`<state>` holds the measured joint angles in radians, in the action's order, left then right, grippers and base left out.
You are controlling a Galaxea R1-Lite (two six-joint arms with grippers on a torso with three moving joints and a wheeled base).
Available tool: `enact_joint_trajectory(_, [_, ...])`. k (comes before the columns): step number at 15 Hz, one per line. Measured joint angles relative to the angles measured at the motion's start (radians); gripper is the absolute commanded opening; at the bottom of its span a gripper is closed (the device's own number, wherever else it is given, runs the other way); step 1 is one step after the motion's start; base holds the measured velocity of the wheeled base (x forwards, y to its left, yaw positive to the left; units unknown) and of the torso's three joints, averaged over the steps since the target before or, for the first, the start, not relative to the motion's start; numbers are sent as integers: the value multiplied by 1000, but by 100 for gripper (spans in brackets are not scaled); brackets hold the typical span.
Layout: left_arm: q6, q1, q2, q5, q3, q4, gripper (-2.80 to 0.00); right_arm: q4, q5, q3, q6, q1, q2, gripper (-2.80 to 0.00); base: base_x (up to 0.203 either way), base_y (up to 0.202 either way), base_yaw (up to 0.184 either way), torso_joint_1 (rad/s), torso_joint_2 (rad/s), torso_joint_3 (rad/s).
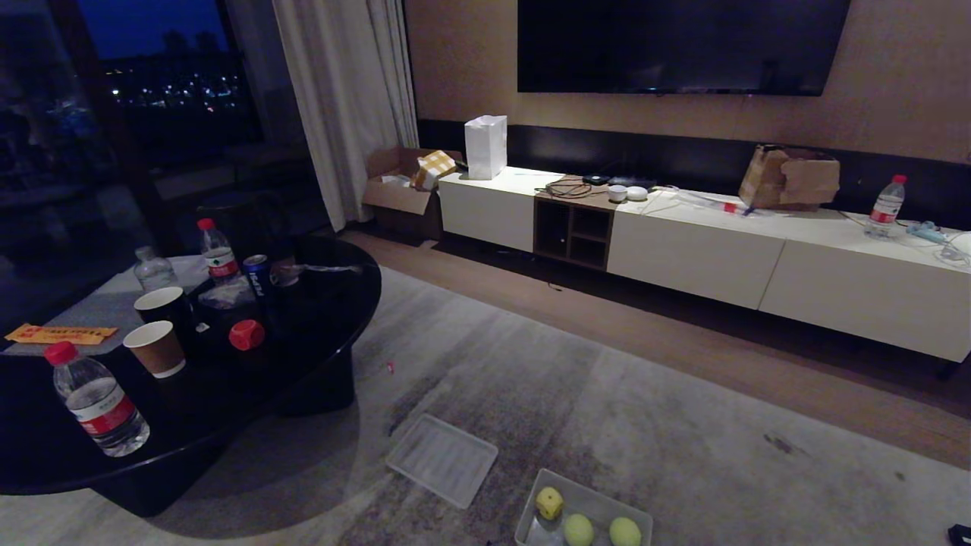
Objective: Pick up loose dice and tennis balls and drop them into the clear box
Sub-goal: Put the toys in the box
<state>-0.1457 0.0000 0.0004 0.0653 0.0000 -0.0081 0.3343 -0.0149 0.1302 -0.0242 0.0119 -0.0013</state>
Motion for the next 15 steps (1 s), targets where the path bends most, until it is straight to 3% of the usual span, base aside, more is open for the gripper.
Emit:
enact_joint_trajectory(3, [-1,0,0,1,0,0,-280,0,0,0,-1,0,0,-280,0,0,0,0,0,0])
enact_joint_trajectory(7, [-2,0,0,0,0,-1,-280,-2,0,-2,0,-1,0,-280,-130,0,0,2,2,5])
enact_joint_trajectory(15, [-3,0,0,0,0,0,-280,1,0,0,0,0,0,-280,0,0,0,2,0,-71])
